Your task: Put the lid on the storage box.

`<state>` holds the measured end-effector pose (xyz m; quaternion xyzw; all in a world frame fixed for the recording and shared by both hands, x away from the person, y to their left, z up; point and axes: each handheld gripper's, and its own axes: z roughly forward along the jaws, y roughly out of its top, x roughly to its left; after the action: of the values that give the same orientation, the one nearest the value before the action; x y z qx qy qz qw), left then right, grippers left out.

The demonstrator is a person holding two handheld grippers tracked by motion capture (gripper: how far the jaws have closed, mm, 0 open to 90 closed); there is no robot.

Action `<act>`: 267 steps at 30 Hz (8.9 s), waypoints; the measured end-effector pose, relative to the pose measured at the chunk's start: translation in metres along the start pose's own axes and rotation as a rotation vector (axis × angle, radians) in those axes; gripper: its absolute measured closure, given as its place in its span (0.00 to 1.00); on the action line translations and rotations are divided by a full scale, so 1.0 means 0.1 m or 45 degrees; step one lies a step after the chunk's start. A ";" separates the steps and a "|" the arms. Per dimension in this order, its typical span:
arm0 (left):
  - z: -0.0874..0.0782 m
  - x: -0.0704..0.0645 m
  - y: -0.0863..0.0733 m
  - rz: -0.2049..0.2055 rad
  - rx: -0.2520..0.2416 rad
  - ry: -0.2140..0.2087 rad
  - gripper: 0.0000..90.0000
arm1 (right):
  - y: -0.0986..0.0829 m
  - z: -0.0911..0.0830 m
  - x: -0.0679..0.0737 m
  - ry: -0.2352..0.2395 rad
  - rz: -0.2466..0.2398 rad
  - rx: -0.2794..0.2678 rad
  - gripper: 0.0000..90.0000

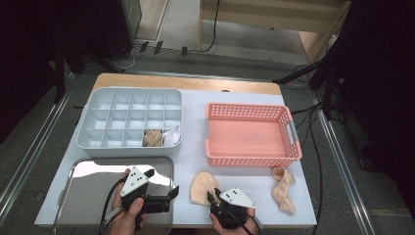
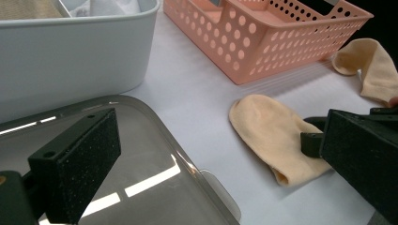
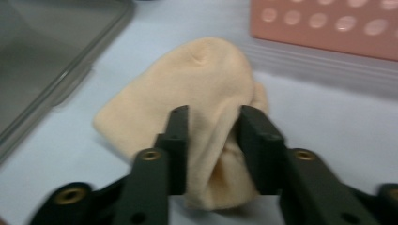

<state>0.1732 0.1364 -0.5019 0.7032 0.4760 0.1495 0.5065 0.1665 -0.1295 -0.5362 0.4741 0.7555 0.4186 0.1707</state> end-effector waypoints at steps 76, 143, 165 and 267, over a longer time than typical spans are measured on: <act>0.46 -0.36 -0.08 0.305 0.184 -0.184 0.40 | 0.25 -0.36 -0.03 0.302 -0.059 -0.161 0.97; 0.44 -0.08 0.00 0.250 0.131 -0.097 0.68 | -0.02 -0.40 -0.94 -0.212 0.233 -0.037 0.95; 0.59 -0.36 -0.10 0.116 0.382 -0.076 0.78 | -0.01 -0.31 -0.88 -0.208 0.178 0.005 0.85; 0.41 -0.09 0.00 0.029 0.218 -0.078 0.63 | -0.10 -0.66 -1.75 -0.665 0.306 -0.096 0.92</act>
<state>0.1967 0.1055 -0.5176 0.7537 0.4632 0.0923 0.4571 0.2042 -0.3127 -0.5294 0.6453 0.6083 0.3276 0.3260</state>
